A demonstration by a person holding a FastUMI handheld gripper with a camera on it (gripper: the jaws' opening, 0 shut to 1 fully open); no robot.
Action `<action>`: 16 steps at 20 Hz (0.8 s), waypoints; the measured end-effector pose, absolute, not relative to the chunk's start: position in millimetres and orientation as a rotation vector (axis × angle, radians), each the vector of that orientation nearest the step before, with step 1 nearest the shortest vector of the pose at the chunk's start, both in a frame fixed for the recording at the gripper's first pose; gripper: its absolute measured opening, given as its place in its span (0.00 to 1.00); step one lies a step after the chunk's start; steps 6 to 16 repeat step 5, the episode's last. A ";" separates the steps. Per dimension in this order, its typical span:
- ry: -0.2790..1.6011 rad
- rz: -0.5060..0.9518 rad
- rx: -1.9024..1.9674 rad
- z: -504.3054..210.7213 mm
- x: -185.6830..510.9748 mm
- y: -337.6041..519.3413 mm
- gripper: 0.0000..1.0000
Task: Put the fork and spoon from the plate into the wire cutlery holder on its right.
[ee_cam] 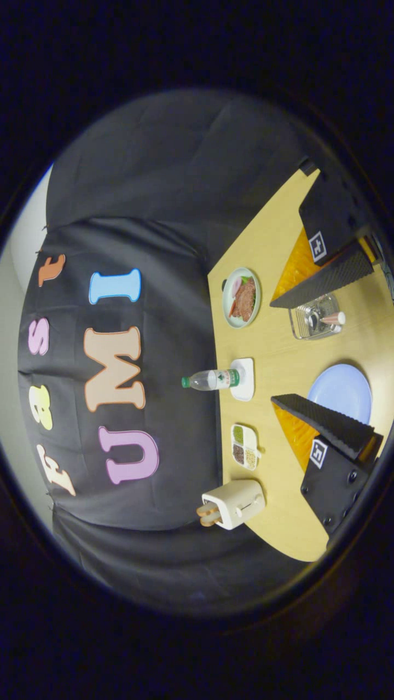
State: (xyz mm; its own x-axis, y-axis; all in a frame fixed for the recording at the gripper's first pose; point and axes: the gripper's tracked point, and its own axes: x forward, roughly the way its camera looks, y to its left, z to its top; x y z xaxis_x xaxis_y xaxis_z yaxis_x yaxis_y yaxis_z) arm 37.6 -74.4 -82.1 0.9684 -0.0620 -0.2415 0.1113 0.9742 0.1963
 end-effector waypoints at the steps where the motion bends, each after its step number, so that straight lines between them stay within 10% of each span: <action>1: 0.243 -0.084 0.200 -84.4 36.2 -72.3 1.00; 16: 0.264 -0.061 0.169 -90.6 33.2 -60.2 1.00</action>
